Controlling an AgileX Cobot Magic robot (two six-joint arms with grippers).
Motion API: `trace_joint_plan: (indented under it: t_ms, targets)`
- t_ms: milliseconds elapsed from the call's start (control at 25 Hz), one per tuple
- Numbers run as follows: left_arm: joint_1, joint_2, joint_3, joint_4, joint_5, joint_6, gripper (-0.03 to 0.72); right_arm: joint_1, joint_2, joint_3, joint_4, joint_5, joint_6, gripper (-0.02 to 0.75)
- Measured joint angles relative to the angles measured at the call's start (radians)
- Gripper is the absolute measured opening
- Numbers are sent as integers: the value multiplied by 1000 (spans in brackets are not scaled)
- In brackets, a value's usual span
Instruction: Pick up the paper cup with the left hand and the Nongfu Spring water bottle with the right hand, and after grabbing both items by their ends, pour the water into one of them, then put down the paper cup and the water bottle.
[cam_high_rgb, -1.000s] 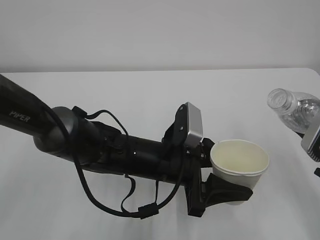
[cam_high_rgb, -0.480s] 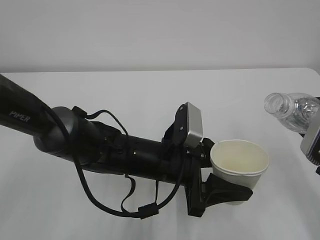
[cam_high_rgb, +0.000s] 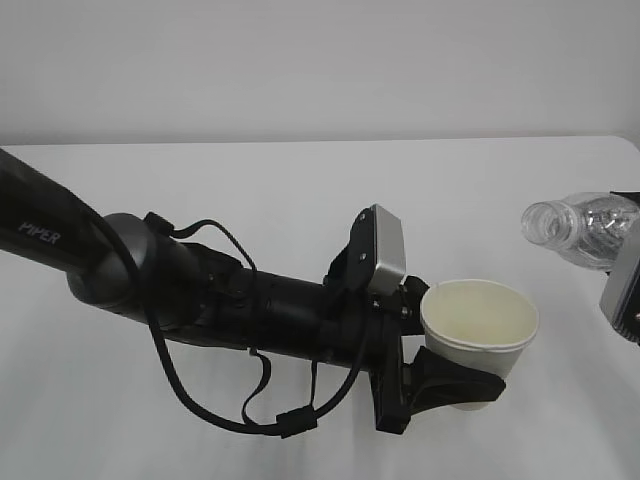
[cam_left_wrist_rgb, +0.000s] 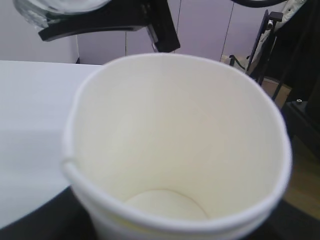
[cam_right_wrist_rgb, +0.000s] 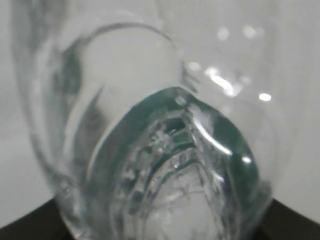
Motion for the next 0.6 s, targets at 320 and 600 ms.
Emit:
trace_joint_plan:
  t_ms: [320,600]
  targets:
    - [0,0,0,-12,0,0,463,0,0,0,0,-12,-53,436]
    - [0,0,0,-28,0,0,463,0,0,0,-2,-39,-67,436]
